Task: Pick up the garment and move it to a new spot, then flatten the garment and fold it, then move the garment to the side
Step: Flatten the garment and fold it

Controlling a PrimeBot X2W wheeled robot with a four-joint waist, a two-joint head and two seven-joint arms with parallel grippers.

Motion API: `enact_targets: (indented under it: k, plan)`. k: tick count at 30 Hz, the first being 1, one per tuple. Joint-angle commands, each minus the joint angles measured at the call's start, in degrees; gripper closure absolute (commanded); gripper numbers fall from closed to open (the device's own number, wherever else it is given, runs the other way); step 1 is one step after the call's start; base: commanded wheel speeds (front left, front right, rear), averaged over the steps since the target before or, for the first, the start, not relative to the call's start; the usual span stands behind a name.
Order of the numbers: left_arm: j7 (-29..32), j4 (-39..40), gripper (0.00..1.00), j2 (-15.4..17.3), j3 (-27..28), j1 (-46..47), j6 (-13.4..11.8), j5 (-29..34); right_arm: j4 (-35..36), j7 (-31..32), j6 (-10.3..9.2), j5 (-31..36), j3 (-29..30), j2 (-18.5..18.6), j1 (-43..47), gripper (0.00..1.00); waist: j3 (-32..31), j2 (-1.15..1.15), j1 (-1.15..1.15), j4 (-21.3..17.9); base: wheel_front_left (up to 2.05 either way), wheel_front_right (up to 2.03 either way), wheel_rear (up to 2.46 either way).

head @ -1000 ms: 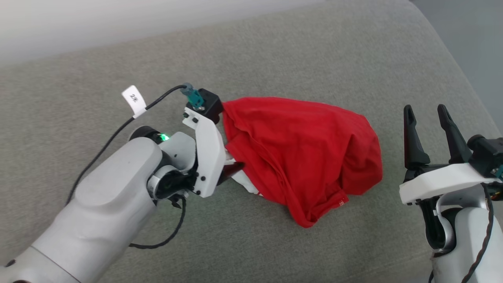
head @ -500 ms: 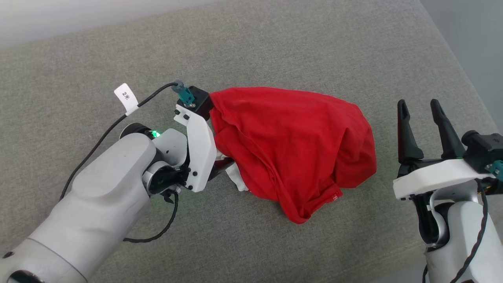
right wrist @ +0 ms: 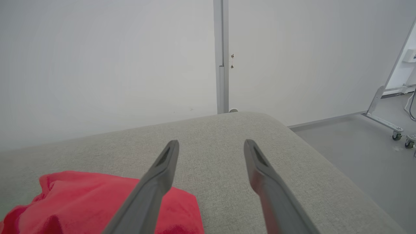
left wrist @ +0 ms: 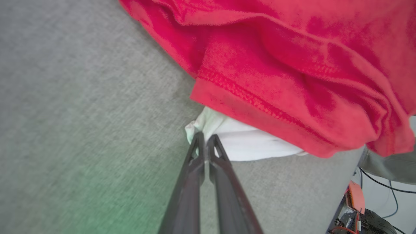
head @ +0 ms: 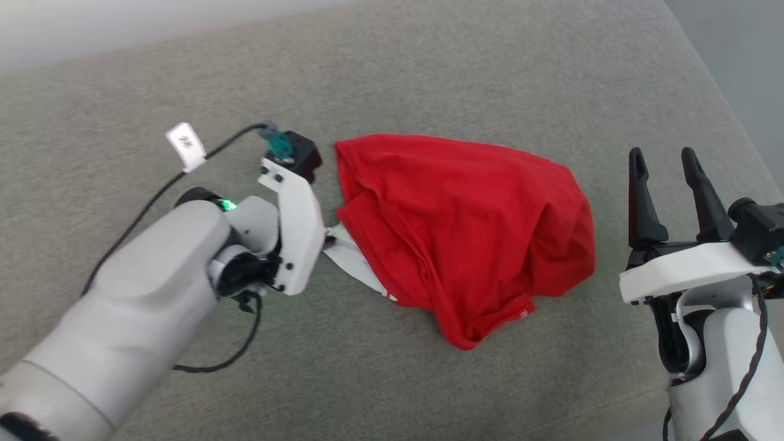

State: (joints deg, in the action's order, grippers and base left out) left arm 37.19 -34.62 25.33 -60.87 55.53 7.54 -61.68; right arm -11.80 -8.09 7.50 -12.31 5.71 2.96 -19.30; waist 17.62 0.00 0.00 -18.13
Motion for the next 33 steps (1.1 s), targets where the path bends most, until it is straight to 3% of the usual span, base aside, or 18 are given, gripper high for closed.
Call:
enact_targets:
  k: [1, 9, 19, 33]
  plan:
    - [-0.35, 0.08, 1.0, 1.62, 0.2, 0.3, -0.26, -0.71, 0.34, 0.04, -0.02, 0.36, 0.21, -0.08, 0.31, 0.0, -0.77, 0.0, 0.0, 0.88, 0.0, 0.0, 0.0]
    - [-3.79, 3.05, 1.0, 7.94, 2.39, -0.8, -0.78, -0.63, 2.3, 1.53, -0.02, 2.01, 1.51, -0.06, 1.82, 0.0, -3.32, 0.0, 0.0, 5.12, 0.0, 0.0, 0.0]
    - [-7.39, 6.99, 1.0, 15.49, 5.03, -8.73, -5.74, -3.73, 5.14, 4.15, -0.02, 3.29, 0.98, -0.04, 3.63, 0.0, -7.12, 0.0, 0.0, 10.11, 0.0, 0.0, 0.0]
    - [-8.1, 6.69, 1.0, 17.18, 4.83, -17.29, -9.68, -6.89, 8.26, 8.14, -0.02, 3.14, -1.47, 0.99, 5.94, 0.0, -10.1, 0.0, 0.0, 13.68, 0.0, 0.0, 0.0]
